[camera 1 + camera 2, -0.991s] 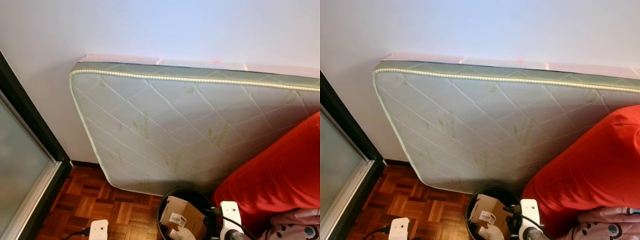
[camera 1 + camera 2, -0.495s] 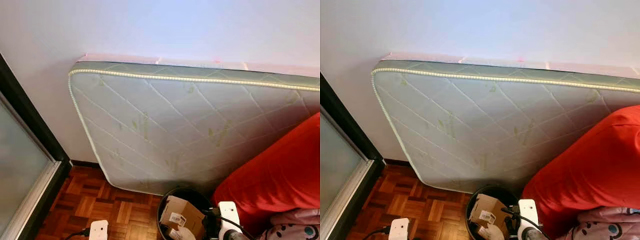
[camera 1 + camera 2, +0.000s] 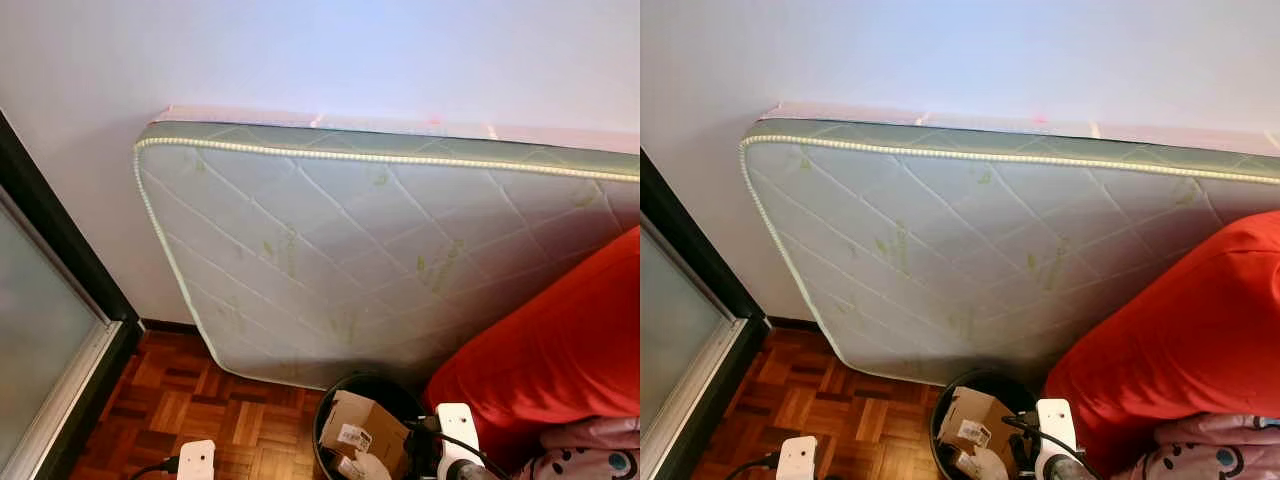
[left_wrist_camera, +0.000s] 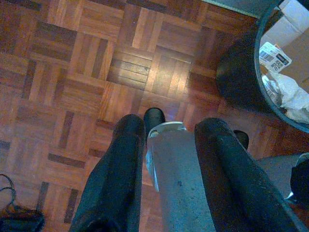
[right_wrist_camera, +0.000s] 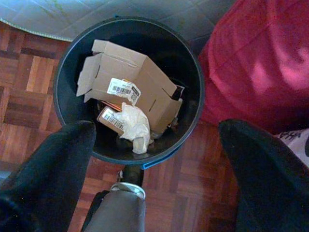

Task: Clean up the room

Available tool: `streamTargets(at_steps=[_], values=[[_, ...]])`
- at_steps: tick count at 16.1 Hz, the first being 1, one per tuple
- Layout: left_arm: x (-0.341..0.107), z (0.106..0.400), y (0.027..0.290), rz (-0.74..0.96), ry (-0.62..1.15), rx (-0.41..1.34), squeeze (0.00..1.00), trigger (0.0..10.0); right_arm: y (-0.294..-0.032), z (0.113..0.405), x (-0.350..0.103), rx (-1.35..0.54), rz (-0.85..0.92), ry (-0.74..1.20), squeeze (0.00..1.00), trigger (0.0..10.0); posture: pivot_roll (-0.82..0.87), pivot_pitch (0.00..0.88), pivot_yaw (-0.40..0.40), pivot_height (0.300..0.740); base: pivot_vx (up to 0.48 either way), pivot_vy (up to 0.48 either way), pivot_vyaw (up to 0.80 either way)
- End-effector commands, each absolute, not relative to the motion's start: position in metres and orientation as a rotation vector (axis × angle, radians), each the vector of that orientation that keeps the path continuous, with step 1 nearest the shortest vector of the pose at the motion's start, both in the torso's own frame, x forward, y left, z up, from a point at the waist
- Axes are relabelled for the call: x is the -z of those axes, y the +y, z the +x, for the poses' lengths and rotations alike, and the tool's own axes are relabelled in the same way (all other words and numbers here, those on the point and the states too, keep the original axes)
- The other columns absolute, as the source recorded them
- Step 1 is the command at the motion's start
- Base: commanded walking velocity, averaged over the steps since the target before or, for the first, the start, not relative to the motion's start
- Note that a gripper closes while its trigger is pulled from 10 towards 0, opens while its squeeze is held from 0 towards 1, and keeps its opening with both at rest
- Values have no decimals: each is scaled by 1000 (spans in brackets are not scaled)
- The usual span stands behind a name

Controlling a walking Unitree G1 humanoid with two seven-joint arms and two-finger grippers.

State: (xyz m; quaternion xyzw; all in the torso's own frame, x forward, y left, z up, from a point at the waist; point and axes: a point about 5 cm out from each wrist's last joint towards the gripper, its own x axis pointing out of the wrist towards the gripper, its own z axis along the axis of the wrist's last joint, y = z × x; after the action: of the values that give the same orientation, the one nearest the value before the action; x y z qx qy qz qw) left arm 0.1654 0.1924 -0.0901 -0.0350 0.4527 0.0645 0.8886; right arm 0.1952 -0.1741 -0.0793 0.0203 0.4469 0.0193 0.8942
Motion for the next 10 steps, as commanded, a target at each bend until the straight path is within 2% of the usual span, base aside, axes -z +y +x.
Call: streamTargets(at_steps=[1,10], values=[[93,158,192,-69,960,-131,0,10000,-173,193,81,-47,41,943,0,10000,41,53,-62,740,-266,0,0],[94,157,192,-71,962,-133,0,10000,-173,192,81,-51,40,946,0,10000,43,55,-63,740,-283,0,0]])
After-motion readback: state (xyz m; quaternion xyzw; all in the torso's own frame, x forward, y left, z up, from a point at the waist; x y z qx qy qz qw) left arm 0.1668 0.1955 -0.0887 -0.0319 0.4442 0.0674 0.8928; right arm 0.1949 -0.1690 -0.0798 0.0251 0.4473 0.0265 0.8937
